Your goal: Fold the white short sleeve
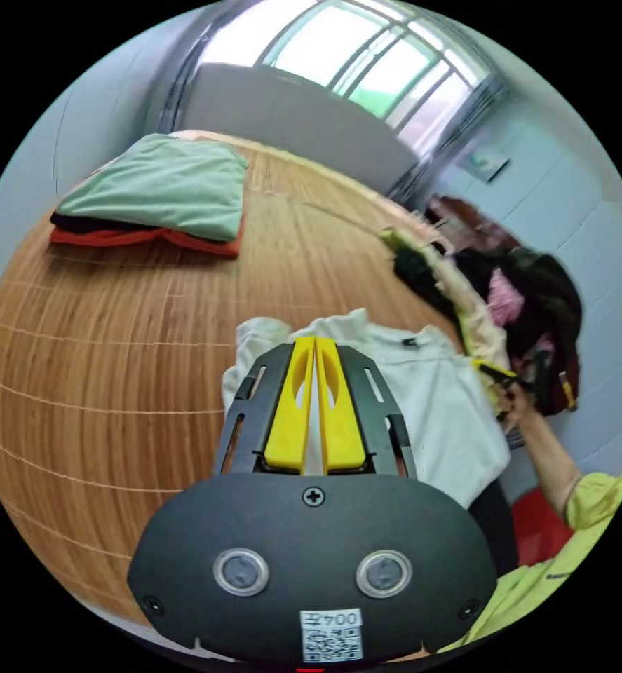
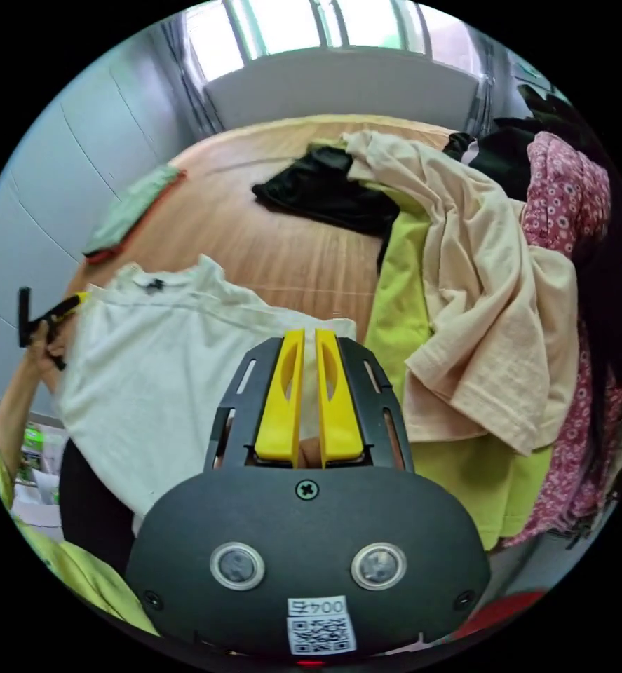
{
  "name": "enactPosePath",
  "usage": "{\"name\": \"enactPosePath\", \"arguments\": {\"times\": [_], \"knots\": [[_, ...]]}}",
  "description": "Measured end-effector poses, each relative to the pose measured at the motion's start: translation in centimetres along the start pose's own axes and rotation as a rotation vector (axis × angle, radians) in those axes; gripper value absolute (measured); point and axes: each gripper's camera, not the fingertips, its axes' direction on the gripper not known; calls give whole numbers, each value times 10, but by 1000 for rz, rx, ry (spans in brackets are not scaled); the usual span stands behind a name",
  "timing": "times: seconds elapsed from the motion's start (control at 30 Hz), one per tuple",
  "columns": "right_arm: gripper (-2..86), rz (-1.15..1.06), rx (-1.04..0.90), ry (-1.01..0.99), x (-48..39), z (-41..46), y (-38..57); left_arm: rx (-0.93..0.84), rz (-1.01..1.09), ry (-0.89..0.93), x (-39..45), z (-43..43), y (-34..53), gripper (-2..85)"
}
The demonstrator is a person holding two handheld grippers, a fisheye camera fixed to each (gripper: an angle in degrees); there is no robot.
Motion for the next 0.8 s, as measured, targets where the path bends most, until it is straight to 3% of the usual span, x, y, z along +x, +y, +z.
{"name": "enactPosePath", "arguments": {"times": [0.13, 0.33, 0.43, 0.53, 0.63, 0.8], "knots": [[61, 96, 24, -90, 28, -2, 0, 18, -172, 178, -40, 6, 5, 0], [86, 213, 91, -245, 73, -31, 18, 161, -82, 206, -29, -46, 16, 1], [88, 262, 71, -338, 89, -24, 16, 121, 23, 185, -14, -51, 29, 1], [74, 243, 15, -318, 84, -13, 7, 34, 69, 60, -9, -30, 43, 1], [38, 152, -23, -146, 69, -10, 2, 19, -13, 76, -27, -22, 48, 1], [49, 270, 43, -288, 93, -18, 14, 14, -98, 169, -47, -22, 49, 1]]}}
